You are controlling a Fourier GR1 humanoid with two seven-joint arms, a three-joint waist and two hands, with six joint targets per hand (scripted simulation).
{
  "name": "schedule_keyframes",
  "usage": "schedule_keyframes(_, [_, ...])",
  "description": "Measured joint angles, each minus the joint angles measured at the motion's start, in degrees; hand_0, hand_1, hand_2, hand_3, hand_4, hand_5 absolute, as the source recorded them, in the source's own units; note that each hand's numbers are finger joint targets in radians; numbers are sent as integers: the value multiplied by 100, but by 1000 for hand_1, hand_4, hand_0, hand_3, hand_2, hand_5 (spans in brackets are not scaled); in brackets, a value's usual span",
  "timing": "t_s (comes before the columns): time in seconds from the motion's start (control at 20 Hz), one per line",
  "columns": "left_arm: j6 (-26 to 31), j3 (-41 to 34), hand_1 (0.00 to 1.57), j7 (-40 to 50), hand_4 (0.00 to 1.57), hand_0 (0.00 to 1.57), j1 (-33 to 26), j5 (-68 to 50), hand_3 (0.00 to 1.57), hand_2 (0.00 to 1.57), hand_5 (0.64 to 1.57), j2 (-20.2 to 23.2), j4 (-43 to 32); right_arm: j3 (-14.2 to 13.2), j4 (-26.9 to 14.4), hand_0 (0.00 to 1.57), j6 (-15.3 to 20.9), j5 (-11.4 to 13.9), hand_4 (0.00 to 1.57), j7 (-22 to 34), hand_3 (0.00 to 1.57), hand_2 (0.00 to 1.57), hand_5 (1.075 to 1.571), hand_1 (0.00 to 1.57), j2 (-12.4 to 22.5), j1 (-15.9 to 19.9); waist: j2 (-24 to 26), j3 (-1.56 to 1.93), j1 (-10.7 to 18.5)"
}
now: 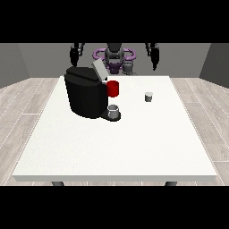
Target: Insert the coffee pod into the coffee machine and close the lid
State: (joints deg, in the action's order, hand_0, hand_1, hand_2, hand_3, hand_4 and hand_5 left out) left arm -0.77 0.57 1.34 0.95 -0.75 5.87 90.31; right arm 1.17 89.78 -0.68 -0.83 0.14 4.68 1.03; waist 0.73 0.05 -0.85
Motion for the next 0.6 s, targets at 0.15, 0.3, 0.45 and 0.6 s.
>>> schedule_keyframes(0.15, [139, 40, 0, -196, 0, 0, -18, 153, 0, 0, 1571, 117, -92, 13, -31, 0, 21, 25, 0, -46, 0, 0, 1571, 0, -58, -90, 23, -2, -14])
schedule_keyframes(0.3, [450, 146, 0, -383, 0, 0, -92, 344, 0, 0, 1571, 446, -9, -77, -177, 0, 22, 22, 0, -118, 0, 0, 1571, 0, -20, -158, 54, -4, 46])
schedule_keyframes(0.45, [716, 208, 0, -815, 0, 0, -101, 598, 0, 0, 1571, 820, -48, -208, -219, 0, 482, 411, 0, -172, 0, 0, 1571, 0, 28, -64, -19, -6, 40])
schedule_keyframes(0.6, [896, 103, 0, -1084, 0, 0, 7, 768, 0, 0, 1571, 1134, -230, -206, -264, 0, 746, 676, 0, -289, 0, 0, 1571, 0, 1, -45, -125, -6, -20])
